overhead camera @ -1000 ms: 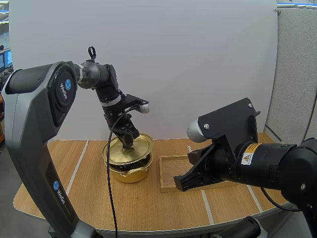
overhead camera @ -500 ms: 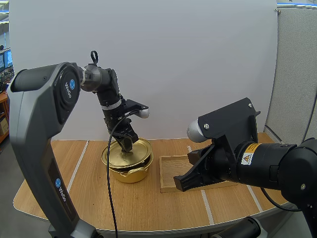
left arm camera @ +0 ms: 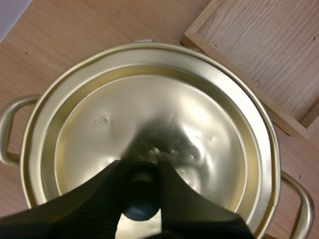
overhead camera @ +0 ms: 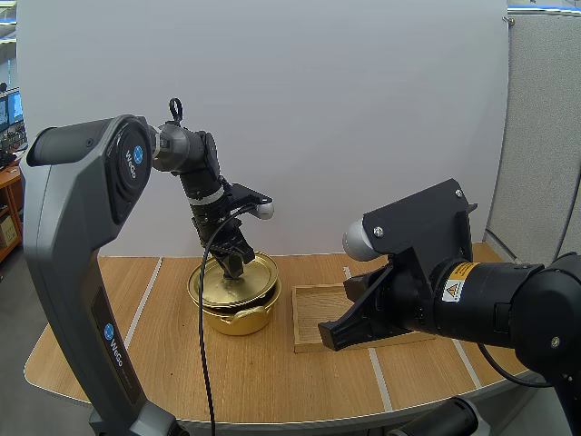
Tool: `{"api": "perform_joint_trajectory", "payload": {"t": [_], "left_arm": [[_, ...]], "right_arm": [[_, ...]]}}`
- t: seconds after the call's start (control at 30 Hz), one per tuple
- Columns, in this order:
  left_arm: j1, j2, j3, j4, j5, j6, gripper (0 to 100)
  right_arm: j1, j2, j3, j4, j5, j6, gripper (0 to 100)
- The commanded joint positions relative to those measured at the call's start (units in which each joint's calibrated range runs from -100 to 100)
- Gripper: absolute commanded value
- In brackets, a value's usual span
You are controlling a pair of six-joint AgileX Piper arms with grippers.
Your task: Open the pot, put the grape inside, and close it
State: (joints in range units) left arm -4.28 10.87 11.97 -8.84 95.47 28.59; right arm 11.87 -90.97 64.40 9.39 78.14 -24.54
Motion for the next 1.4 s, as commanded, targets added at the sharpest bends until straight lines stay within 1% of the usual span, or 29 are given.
{"api": "perform_joint_trajectory", "payload": {"t": [0.0,0.53,0.7,1.37], "left_arm": [[-0.04,-0.20,-0.04,0.53,-1.95,-0.02,0],[-0.04,3.45,-0.04,-0.21,-1.46,-0.10,0],[-0.04,4.70,-0.04,-0.21,3.38,-0.10,0],[-0.04,4.70,-0.04,-0.21,4.53,-0.10,0]], "right_arm": [[-0.27,-0.38,-0.10,0.11,-1.33,-0.37,0],[-0.27,-0.38,-0.10,0.11,-1.33,-0.37,0],[-0.27,-0.38,-0.10,0.11,-1.33,-0.37,0],[-0.27,-0.38,-0.10,0.11,-1.33,-0.37,0]]}}
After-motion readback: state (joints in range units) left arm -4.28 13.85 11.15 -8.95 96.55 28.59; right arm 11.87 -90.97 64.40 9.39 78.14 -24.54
